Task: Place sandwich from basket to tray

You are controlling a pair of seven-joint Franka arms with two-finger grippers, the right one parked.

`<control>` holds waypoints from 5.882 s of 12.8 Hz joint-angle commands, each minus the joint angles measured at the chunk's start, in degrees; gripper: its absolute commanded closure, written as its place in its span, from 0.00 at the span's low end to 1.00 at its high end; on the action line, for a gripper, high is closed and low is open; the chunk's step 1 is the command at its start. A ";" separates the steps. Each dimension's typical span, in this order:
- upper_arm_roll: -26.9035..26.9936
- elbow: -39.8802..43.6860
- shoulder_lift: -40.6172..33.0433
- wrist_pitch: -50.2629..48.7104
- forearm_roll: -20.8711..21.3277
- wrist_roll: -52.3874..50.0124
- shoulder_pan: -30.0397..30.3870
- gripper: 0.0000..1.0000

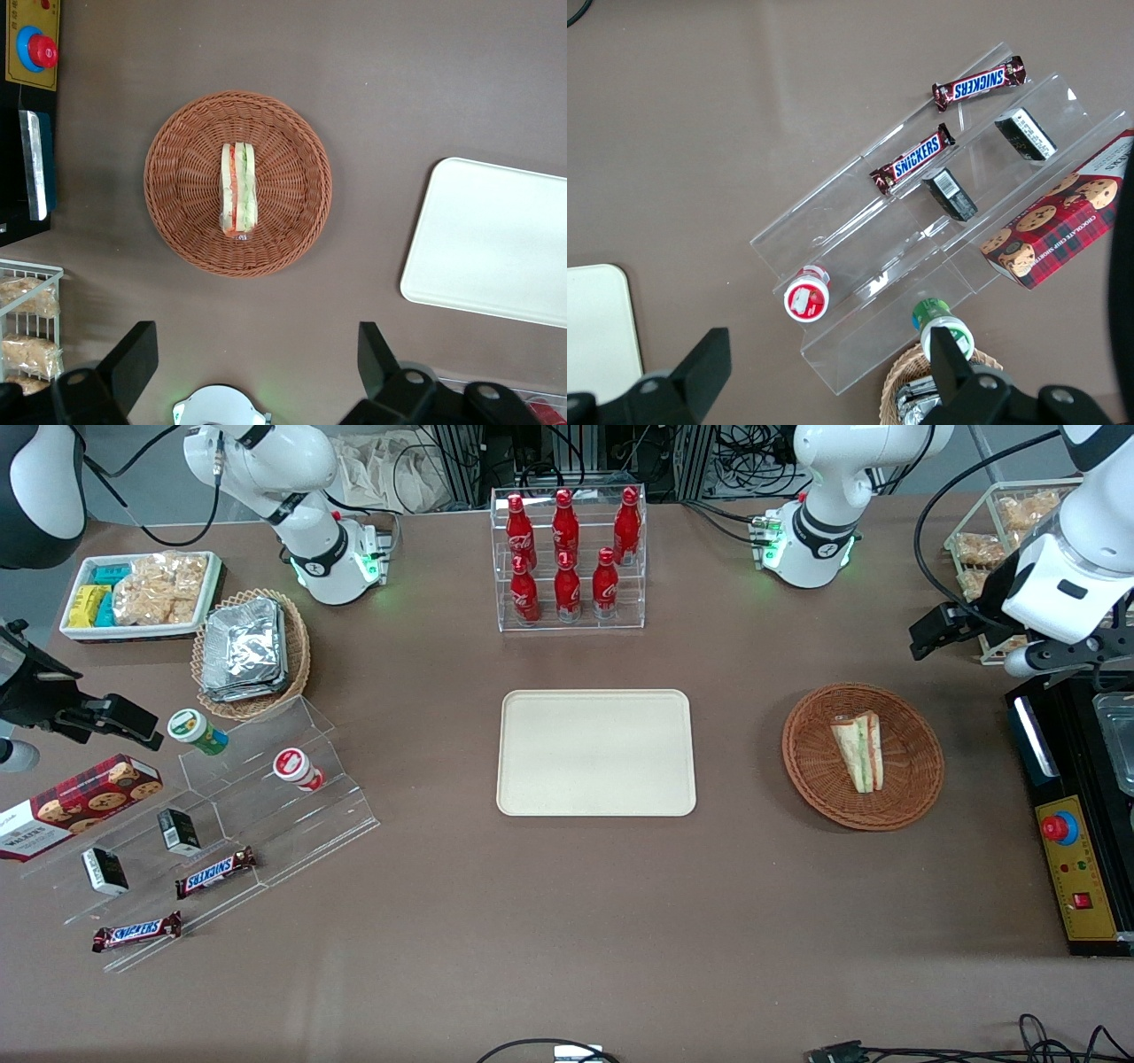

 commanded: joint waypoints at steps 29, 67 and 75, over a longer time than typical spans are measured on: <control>6.60 -43.41 15.68 62.11 6.52 -7.87 0.40 0.00; -35.32 2.44 35.99 21.00 18.98 -44.61 -6.54 0.90; -32.51 -7.10 43.37 36.35 29.02 -46.27 -6.01 0.90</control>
